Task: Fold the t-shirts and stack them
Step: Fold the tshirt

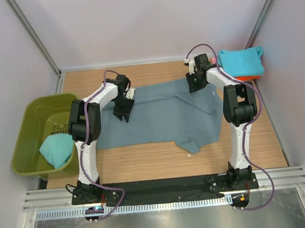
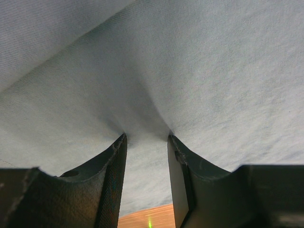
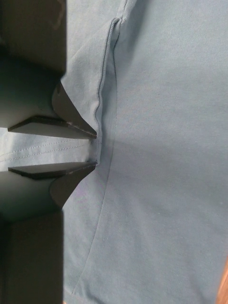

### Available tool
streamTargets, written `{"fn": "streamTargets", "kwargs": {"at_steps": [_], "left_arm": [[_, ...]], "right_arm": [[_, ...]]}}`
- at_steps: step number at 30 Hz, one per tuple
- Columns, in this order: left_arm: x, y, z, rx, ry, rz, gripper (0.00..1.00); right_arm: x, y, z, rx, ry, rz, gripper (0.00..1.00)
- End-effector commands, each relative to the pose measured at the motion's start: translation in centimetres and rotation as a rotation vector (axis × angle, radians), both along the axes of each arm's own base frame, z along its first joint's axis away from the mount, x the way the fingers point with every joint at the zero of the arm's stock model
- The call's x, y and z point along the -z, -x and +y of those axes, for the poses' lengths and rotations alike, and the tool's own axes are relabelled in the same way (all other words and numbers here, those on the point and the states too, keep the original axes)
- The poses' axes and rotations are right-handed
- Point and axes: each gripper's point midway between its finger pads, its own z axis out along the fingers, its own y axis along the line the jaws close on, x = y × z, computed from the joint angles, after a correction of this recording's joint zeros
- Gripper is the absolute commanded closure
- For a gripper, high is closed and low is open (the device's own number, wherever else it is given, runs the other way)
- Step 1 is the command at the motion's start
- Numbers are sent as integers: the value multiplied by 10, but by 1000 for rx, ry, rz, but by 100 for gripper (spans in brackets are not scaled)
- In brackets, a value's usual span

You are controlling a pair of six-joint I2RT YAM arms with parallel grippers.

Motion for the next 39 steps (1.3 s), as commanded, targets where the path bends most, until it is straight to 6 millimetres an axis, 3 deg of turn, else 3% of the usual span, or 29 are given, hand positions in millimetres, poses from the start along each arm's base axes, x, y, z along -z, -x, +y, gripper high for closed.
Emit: {"fn": "streamTargets", "kwargs": {"at_steps": [1,7,11,15,20,21,25,27,28,30,31,32,35,39], "left_arm": [[28,6,1,5,-10,53,59],[27,6,2,6,-16,51,59],[27,8,3,7,-22,50,59],[26,7,4,7,-23,42,59],[24,5,3,5,-17,31,59],[24,4,1,7,-14,27,59],[22,1,-1,3,-2,20,59],[21,-1,-2,2,3,14,59],[21,-1,-2,2,4,16,59],[20,-1,-3,2,9,13,59],[20,-1,-3,2,9,13,59],[21,0,-3,1,9,16,59],[18,0,-4,0,13,16,60],[16,-2,-2,-1,6,7,60]], "right_arm": [[-8,-1,3,-18,-5,-20,69],[-6,1,2,-33,3,-22,73],[-3,2,2,-47,4,-16,80],[-7,2,2,-59,9,-26,99],[-34,8,5,-56,-8,-53,99],[-50,10,7,-57,-20,-78,99],[-74,40,27,-72,-73,-77,99],[-64,68,43,-89,-92,-28,99],[-77,78,50,-100,-109,-48,99],[-66,108,68,-128,-135,-1,99],[-73,116,72,-133,-151,-11,99],[-68,127,74,-104,-169,14,87],[-74,131,70,-69,-171,-9,58],[-88,113,56,-40,-135,-83,54]]}}
